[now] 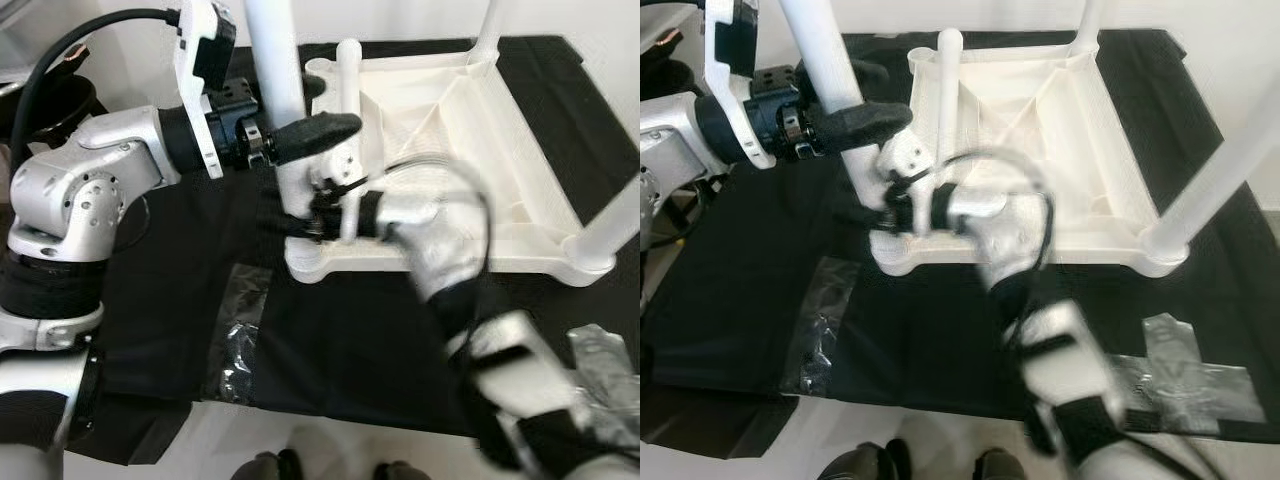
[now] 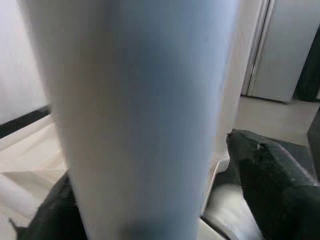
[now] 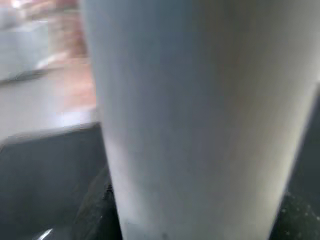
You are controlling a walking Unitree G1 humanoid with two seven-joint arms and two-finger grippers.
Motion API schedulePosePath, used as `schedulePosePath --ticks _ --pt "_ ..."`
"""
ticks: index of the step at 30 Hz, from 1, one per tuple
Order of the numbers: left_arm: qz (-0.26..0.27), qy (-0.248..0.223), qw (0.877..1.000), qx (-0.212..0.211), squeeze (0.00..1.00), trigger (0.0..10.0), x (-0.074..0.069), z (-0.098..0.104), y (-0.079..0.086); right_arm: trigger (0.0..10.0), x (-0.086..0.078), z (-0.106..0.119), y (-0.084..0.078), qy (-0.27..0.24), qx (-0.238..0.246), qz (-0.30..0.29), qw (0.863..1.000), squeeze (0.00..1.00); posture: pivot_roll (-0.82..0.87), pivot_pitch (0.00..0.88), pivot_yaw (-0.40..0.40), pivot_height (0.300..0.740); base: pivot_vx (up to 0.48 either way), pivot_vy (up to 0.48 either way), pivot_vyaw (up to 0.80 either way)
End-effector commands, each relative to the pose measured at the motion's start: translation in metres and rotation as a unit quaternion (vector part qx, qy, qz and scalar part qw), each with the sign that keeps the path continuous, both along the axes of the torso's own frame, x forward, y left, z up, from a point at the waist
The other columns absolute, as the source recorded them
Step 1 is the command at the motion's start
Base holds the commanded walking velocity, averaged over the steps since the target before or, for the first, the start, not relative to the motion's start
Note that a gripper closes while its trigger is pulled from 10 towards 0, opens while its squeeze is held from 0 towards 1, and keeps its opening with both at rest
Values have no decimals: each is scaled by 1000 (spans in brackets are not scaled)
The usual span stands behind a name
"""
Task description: Building children table
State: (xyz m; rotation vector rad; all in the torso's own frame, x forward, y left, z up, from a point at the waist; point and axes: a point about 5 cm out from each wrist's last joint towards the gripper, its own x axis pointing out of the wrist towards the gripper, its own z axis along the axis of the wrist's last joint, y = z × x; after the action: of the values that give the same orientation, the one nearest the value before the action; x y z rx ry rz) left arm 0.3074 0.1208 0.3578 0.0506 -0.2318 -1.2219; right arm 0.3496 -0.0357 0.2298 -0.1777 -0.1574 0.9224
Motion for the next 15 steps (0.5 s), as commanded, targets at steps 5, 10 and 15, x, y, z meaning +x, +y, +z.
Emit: schedulePosePath --ticks 5,10,15 --pt "-42 3 999 14 0 10000 -6 -4 -9 0 -22 -35 -2 50 31 -230 972 0 -51 184 92 740 0 0 0" --pt "-39 6 999 21 0 10000 -8 -7 -8 0 -14 -34 -2 40 25 -224 973 0 -32 163 72 740 0 0 0" --pt "-39 13 999 29 0 0 -10 -11 -6 0 -11 -36 1 37 25 -217 975 0 -28 156 73 740 0 0 0"
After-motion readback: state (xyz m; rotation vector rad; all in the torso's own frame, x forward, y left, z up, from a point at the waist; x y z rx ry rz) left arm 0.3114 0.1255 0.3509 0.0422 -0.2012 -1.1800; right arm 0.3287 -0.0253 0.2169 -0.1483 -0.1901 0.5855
